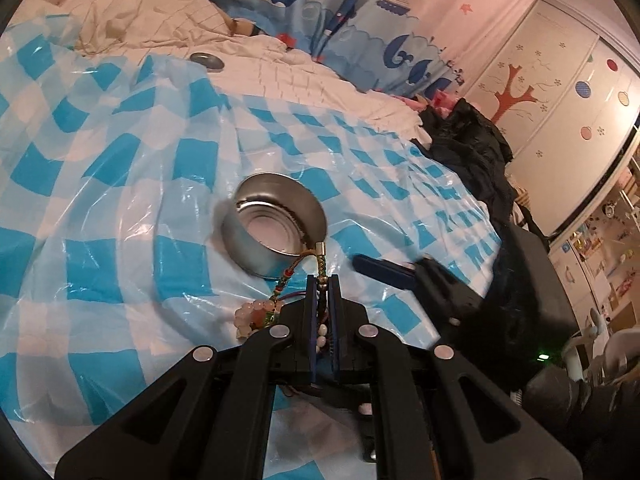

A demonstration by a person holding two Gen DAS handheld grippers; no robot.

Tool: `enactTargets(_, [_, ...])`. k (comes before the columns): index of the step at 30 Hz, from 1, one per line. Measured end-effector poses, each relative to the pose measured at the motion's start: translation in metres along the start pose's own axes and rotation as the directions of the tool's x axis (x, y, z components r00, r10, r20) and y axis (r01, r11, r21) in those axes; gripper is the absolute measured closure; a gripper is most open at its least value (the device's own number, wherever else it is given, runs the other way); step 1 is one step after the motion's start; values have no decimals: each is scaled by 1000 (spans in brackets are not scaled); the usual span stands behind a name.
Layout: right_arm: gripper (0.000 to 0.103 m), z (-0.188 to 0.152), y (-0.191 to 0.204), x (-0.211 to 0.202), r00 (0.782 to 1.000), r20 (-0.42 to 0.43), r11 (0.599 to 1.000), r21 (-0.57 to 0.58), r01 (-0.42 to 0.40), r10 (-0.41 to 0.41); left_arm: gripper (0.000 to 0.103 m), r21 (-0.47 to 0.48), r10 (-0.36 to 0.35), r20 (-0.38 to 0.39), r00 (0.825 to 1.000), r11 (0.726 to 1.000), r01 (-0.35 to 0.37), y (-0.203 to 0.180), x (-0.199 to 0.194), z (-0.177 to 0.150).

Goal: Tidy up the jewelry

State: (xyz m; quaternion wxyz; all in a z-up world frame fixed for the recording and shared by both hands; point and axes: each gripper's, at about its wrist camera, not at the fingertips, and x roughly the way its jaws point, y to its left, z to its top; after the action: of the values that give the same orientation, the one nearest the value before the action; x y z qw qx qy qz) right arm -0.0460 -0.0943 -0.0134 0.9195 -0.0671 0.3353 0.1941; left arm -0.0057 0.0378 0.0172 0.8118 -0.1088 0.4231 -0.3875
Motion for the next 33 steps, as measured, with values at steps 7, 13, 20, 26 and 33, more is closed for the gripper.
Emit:
enactTargets(7, [64, -1, -15, 26, 982, -102, 987, 58, -151, 157, 99, -20, 18, 27, 999, 1000, -18, 6, -10, 3])
enactTargets(13, [95, -10, -17, 15, 981, -106, 985, 75, -152, 160, 99, -51, 43, 57, 997, 998, -40, 15, -16, 6])
enactTargets(20, [95, -16, -35, -27, 975, -19, 958, 188, -215, 222, 99, -77, 90, 80, 993, 994, -83, 21, -17, 10])
enactTargets(26, [95, -14, -80, -41, 964, 74, 887, 379, -263, 255, 99, -45, 60, 97, 994, 997, -55, 9, -12, 20])
enactTargets(33, [95, 6, -101, -46, 972, 115, 885, 402, -236, 207, 98, -70, -43, 128, 991, 996, 52, -1, 21, 47])
